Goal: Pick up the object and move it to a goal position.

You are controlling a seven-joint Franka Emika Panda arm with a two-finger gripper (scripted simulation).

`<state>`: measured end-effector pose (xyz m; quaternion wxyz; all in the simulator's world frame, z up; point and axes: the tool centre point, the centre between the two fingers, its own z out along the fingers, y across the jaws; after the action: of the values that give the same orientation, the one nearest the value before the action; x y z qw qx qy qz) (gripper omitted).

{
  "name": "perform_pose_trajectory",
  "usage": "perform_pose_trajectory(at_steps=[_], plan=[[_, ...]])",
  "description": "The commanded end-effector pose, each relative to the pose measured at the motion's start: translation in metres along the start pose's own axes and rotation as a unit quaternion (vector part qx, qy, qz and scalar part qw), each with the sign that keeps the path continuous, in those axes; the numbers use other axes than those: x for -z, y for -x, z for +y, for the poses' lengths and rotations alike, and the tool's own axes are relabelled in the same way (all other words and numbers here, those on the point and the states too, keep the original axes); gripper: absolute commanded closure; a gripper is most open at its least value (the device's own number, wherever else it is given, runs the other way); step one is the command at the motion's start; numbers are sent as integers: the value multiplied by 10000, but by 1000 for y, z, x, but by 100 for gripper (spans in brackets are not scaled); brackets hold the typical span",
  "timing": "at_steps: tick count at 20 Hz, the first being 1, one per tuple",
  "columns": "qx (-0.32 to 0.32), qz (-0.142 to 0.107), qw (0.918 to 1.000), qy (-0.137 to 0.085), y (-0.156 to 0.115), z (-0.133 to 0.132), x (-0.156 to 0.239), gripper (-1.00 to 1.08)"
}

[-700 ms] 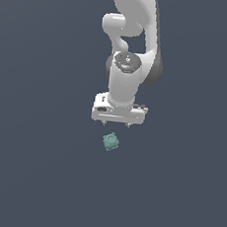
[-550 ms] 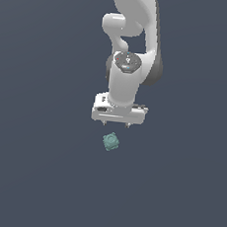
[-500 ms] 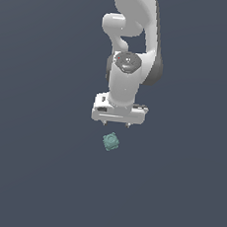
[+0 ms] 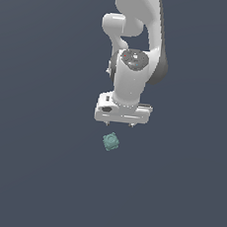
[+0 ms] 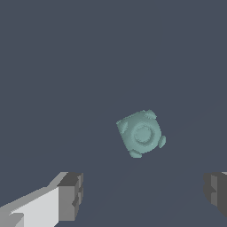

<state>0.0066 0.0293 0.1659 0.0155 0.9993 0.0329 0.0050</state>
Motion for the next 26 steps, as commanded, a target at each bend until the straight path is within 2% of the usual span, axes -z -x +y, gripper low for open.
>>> perform_pose_trajectory(at_steps=[1,14,26], plan=[[12,-4,10000,0,0,1,-1,-92],[717,-17,9974,-43,-6,10,-26,-92],[1768,-17,9842,-133,-13,23,-66,-92]])
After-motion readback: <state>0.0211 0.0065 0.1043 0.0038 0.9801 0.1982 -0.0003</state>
